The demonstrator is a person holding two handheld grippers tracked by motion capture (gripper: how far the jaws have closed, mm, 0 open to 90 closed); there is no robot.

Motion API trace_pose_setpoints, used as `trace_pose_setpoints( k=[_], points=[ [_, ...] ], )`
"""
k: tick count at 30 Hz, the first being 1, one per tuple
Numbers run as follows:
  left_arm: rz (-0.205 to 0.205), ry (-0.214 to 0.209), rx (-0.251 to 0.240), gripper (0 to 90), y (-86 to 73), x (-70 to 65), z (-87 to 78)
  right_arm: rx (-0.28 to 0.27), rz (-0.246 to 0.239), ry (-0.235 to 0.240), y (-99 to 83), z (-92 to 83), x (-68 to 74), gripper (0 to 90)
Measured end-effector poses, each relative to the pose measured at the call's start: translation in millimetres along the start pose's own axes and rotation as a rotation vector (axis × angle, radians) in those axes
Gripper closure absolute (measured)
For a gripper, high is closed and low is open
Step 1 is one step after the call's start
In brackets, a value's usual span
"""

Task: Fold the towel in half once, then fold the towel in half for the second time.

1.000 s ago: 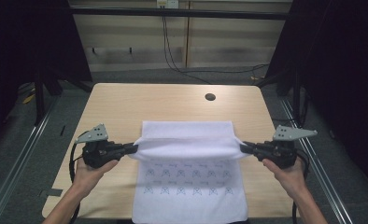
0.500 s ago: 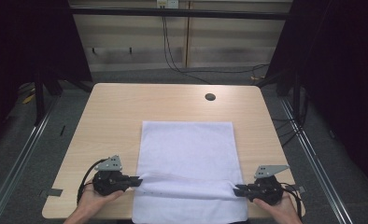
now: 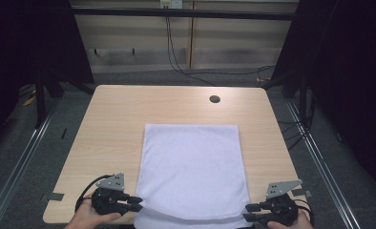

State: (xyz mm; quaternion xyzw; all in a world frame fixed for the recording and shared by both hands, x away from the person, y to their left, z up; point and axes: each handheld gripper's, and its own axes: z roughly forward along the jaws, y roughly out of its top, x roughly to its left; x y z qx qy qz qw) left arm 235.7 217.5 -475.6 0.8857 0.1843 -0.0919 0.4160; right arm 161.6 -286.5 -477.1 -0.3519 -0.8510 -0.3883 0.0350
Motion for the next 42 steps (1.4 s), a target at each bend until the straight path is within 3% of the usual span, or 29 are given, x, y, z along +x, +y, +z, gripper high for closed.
trace_pose_setpoints(
  k=[3, 6, 8, 12, 18, 20, 21, 24, 26, 27, 28, 35, 37, 42],
  points=[
    [-0.017, -0.011, -0.066, 68.4, 2.5, 4.6, -8.4, -0.067, 0.009, -0.028, -0.2, -6.5, -1.4, 59.4],
    [-0.048, -0.012, -0.180, 61.8, 7.6, 10.6, -21.8, -0.139, 0.024, -0.069, 5.2, -13.2, -5.9, 57.9],
    [-0.062, 0.022, -0.212, 59.2, 10.6, 16.0, -25.6, -0.182, 0.018, -0.107, 12.7, -15.7, -10.4, 57.7],
    [-0.091, 0.161, -0.159, 60.8, 19.5, 36.2, -14.6, -0.225, 0.027, -0.151, 33.5, -6.8, -27.0, 56.6],
    [-0.161, 0.226, -0.121, 63.5, 39.5, 79.4, 8.5, -0.180, -0.004, -0.184, 71.4, 25.9, -50.2, 54.6],
    [-0.174, 0.255, -0.111, 71.2, 45.1, 93.5, 14.6, -0.178, -0.002, -0.189, 81.1, 35.3, -58.3, 56.5],
    [-0.178, 0.279, -0.116, 72.1, 47.2, 99.0, 18.0, -0.158, -0.006, -0.201, 87.6, 41.9, -63.5, 57.2],
    [-0.192, 0.291, -0.101, 71.3, 52.3, 113.0, 28.2, -0.130, -0.007, -0.232, 99.9, 55.7, -75.7, 58.0],
    [-0.200, 0.307, -0.083, 70.6, 50.4, 116.5, 37.1, -0.144, -0.035, -0.270, 106.0, 60.9, -80.6, 59.3],
    [-0.175, 0.320, -0.086, 71.1, 48.7, 115.6, 39.2, -0.147, -0.028, -0.262, 109.0, 63.0, -83.7, 59.1],
    [-0.179, 0.322, -0.086, 72.8, 48.7, 115.1, 39.1, -0.149, -0.028, -0.253, 111.1, 65.1, -86.8, 59.3],
    [-0.172, 0.340, -0.090, 71.8, 47.5, 111.6, 40.5, -0.066, -0.022, -0.271, 109.0, 82.5, -99.6, 58.9],
    [-0.166, 0.330, -0.085, 71.9, 47.0, 110.9, 40.0, -0.062, -0.021, -0.287, 109.5, 84.0, -97.8, 57.4],
    [-0.166, 0.295, -0.079, 74.1, 41.4, 103.0, 37.4, -0.043, 0.008, -0.254, 105.4, 80.1, -94.0, 57.4]
  ],
)
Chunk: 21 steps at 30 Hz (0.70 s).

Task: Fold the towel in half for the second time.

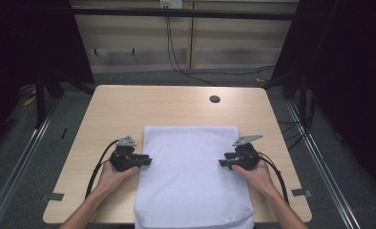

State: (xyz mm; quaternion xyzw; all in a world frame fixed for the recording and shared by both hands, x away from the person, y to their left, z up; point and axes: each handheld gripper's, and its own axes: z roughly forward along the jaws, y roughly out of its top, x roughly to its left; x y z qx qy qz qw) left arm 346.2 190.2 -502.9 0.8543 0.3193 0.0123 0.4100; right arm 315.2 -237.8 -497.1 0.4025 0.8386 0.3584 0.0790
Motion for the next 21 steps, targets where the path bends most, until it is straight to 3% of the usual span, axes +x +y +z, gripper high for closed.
trace_pose_setpoints(
  k=[6, 14, 16, 17, 19, 21],
  points=[
    [0.049, 0.000, 0.035, 74.1, -7.7, -24.0, -4.7, 0.016, -0.021, 0.036, -17.6, -15.6, 11.7, 57.8],
    [0.052, -0.059, 0.076, 74.0, -22.9, -51.7, -16.1, 0.042, -0.041, 0.027, -40.0, -35.8, 32.3, 58.3],
    [0.071, -0.032, 0.072, 74.0, -29.4, -63.4, -20.2, 0.043, -0.068, 0.007, -44.2, -38.9, 38.6, 60.0],
    [0.075, -0.042, 0.080, 72.9, -32.2, -68.6, -22.7, 0.050, -0.081, -0.005, -46.2, -40.6, 43.0, 59.9],
    [0.045, -0.078, 0.087, 68.4, -37.9, -73.6, -27.7, 0.061, -0.105, 0.005, -49.7, -44.0, 49.1, 59.8],
    [0.052, -0.077, 0.082, 66.8, -38.4, -75.5, -31.7, 0.061, -0.081, 0.043, -53.8, -47.4, 51.0, 59.5]
  ],
)
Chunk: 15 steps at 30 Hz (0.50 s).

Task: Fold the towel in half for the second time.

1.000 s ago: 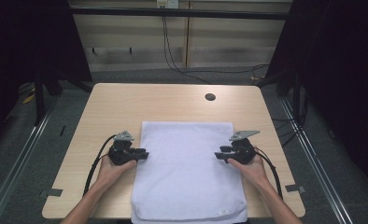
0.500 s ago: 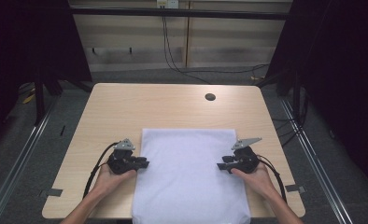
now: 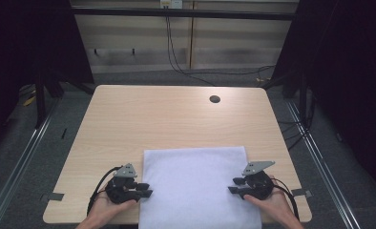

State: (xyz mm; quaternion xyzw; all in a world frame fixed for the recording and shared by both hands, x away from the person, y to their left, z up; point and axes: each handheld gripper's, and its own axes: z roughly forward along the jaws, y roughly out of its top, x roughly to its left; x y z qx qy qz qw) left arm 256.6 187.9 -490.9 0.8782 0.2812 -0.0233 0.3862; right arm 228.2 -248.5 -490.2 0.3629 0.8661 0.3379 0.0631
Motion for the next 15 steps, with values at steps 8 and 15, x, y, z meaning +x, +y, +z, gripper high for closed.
trace_pose_setpoints(
  k=[8, 15],
  points=[
    [-0.036, 0.065, -0.144, 71.1, 27.0, 37.6, -14.1, -0.104, 0.056, -0.061, 19.5, -18.7, -26.9, 60.1],
    [-0.111, 0.091, -0.170, 64.4, 54.5, 90.9, -0.4, -0.146, 0.145, -0.141, 40.1, -12.5, -91.2, 60.2]
  ],
)
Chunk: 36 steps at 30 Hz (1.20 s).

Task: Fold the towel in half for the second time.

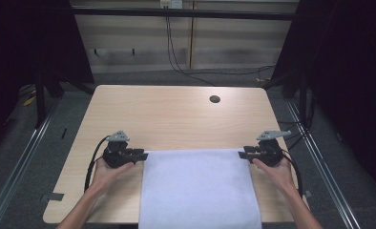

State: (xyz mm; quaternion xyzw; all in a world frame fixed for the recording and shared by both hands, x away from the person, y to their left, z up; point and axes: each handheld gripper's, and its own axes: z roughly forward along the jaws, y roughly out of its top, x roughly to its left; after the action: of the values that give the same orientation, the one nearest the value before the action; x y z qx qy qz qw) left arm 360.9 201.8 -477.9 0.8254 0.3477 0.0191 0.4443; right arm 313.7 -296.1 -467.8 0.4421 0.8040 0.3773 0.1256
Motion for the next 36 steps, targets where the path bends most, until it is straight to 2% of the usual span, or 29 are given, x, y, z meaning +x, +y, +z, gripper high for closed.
trace_pose_setpoints(
  k=[2, 4, 5, 8, 9, 12, 14, 16, 18, 19, 20, 22, 25, 29, 33, 35, 36],
  points=[
    [-0.008, 0.003, 0.002, 61.8, 2.9, 4.8, 3.6, -0.005, 0.001, -0.012, 3.1, 5.9, -9.1, 59.7],
    [-0.009, -0.001, 0.010, 59.0, 4.5, 9.1, 6.5, -0.023, 0.032, 0.015, 3.6, 11.1, -17.3, 59.6],
    [-0.018, -0.014, 0.015, 58.2, 3.7, 11.5, 7.5, -0.013, 0.029, 0.011, 3.9, 13.4, -18.8, 59.3],
    [-0.013, 0.006, 0.028, 56.0, 1.0, 15.3, 9.8, 0.004, 0.025, 0.018, 2.6, 22.4, -24.0, 58.7],
    [-0.009, 0.020, 0.024, 55.3, 0.3, 16.4, 9.7, 0.007, 0.030, 0.019, 1.9, 25.5, -24.9, 58.6],
    [-0.024, -0.011, 0.037, 54.3, -1.7, 18.8, 13.6, 0.045, 0.015, 0.033, -0.8, 34.9, -23.3, 58.3],
    [-0.007, -0.030, 0.063, 53.1, -3.2, 16.5, 17.8, 0.083, -0.008, 0.011, -1.4, 37.8, -19.2, 57.6],
    [0.011, -0.036, 0.080, 53.3, -3.5, 12.5, 21.5, 0.079, -0.012, 0.020, -2.5, 38.9, -17.6, 59.3],
    [0.031, -0.034, 0.095, 61.2, -3.7, 9.6, 23.7, 0.088, -0.007, 0.016, -2.8, 38.2, -16.9, 67.5],
    [0.044, -0.031, 0.103, 71.1, -3.7, 8.5, 24.2, 0.086, -0.003, 0.015, -3.2, 38.0, -17.0, 74.0],
    [0.042, -0.049, 0.095, 83.0, -3.5, 8.0, 24.9, 0.088, 0.006, 0.026, -3.4, 37.6, -17.0, 81.4],
    [0.039, -0.042, 0.099, 86.6, 0.0, 8.1, 23.8, 0.085, 0.013, 0.020, -1.8, 35.9, -14.6, 84.6],
    [0.023, -0.049, 0.036, 86.9, 10.1, 9.8, 15.8, 0.047, 0.020, 0.011, 5.4, 29.2, -15.6, 85.4],
    [0.030, 0.000, -0.029, 86.9, 32.1, 14.8, 6.5, -0.047, 0.057, 0.011, 25.1, 15.8, -23.1, 85.5],
    [0.022, -0.011, -0.117, 86.8, 58.2, 19.6, -4.2, -0.117, 0.036, -0.020, 50.8, 1.6, -28.4, 85.6],
    [0.046, 0.010, -0.112, 86.9, 69.2, 21.0, -5.2, -0.147, 0.038, -0.034, 62.1, -4.5, -31.7, 85.6],
    [0.045, 0.010, -0.114, 86.8, 74.2, 22.2, -5.2, -0.155, 0.037, -0.037, 67.3, -6.3, -34.4, 85.5]
  ],
)
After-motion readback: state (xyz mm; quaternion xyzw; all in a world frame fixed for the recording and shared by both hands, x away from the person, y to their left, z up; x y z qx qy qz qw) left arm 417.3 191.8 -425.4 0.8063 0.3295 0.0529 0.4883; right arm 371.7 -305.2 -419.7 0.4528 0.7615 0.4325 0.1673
